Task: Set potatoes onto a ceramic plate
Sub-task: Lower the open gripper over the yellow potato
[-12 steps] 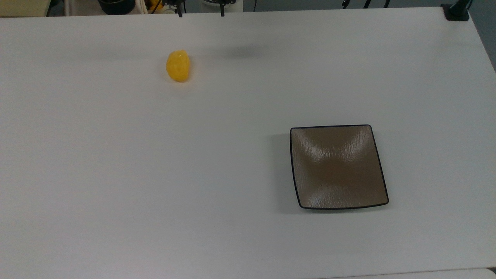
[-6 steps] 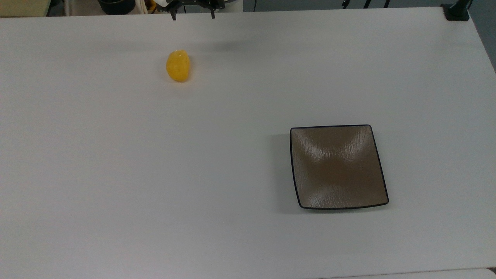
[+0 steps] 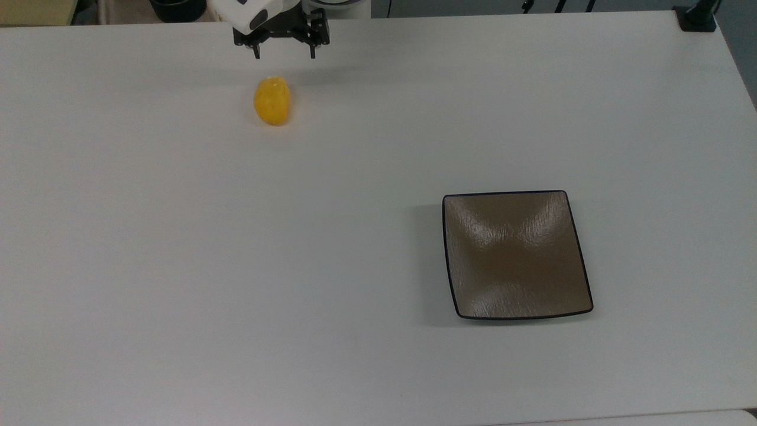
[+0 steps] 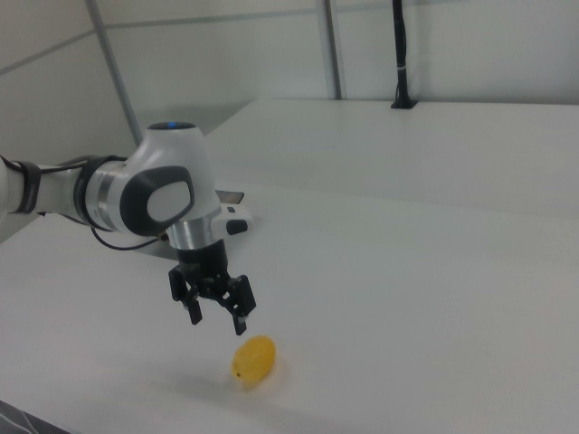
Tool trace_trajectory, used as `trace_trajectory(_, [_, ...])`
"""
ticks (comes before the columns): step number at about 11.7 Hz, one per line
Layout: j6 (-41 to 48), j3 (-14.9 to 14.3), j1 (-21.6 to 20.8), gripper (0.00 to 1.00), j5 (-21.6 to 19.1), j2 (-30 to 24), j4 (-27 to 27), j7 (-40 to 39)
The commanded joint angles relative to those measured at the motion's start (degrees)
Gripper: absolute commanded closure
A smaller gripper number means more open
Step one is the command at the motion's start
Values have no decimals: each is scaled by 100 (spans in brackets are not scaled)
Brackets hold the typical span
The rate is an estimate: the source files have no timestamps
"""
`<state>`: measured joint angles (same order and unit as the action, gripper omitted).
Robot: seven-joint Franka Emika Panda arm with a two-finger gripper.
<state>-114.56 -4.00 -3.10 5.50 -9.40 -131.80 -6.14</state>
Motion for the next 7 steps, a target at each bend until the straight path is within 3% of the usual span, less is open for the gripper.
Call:
trace_trajectory(1, [-1082,-205,63,0,74,-220,-652,-98])
trace_trajectory(3, [-1839,-232,151,0,74,-168,-952,-106])
trace_trajectory(7, [-2535,-232,266,0,136,157,-1093,-133])
